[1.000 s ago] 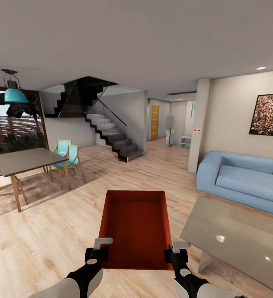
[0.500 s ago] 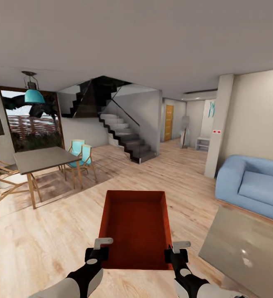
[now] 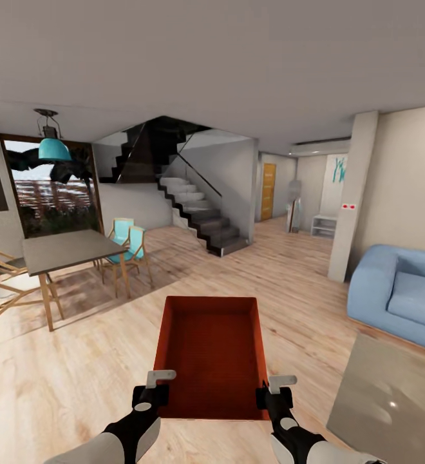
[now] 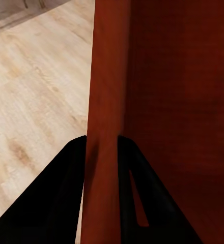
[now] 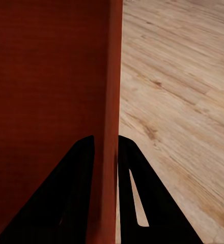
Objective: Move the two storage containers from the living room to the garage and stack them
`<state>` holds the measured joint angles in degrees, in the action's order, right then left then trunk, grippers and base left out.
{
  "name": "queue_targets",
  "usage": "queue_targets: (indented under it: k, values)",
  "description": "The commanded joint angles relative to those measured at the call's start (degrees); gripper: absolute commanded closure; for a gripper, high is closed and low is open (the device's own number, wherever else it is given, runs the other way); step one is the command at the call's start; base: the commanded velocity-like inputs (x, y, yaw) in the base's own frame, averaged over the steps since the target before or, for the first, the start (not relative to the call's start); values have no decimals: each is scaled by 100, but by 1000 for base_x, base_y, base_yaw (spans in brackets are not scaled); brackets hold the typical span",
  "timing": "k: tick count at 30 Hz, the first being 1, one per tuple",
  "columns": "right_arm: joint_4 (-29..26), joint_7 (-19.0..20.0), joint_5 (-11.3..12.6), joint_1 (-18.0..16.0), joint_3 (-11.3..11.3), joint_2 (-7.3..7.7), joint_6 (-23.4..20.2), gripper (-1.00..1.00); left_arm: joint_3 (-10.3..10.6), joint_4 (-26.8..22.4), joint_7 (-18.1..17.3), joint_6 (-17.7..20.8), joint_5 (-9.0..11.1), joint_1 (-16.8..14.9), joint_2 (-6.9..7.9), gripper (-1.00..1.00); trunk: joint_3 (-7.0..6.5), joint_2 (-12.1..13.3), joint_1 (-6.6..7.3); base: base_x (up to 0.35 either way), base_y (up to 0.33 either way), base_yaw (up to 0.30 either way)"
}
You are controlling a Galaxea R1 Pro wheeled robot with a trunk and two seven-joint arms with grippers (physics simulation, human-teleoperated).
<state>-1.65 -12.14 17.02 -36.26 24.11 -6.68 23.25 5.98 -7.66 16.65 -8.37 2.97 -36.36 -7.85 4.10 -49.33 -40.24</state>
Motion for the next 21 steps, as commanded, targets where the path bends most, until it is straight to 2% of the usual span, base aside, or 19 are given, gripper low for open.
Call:
queue_targets:
  k: [1,14,21]
  values:
    - [42,-8,100,-3,-2,0,21,100,-220,-19,137,-33,-68,-12,3,100,9,-6,-4,322,0,0]
    - [42,-10,100,-1,-2,-6,21,100,-220,-8,137,-29,-68,-12,3,100,9,-6,-4,322,0,0]
    - [42,-15,100,-4,-2,-16,21,100,-220,-7,137,-24,-68,-12,3,100,9,-6,-4,322,78,-38]
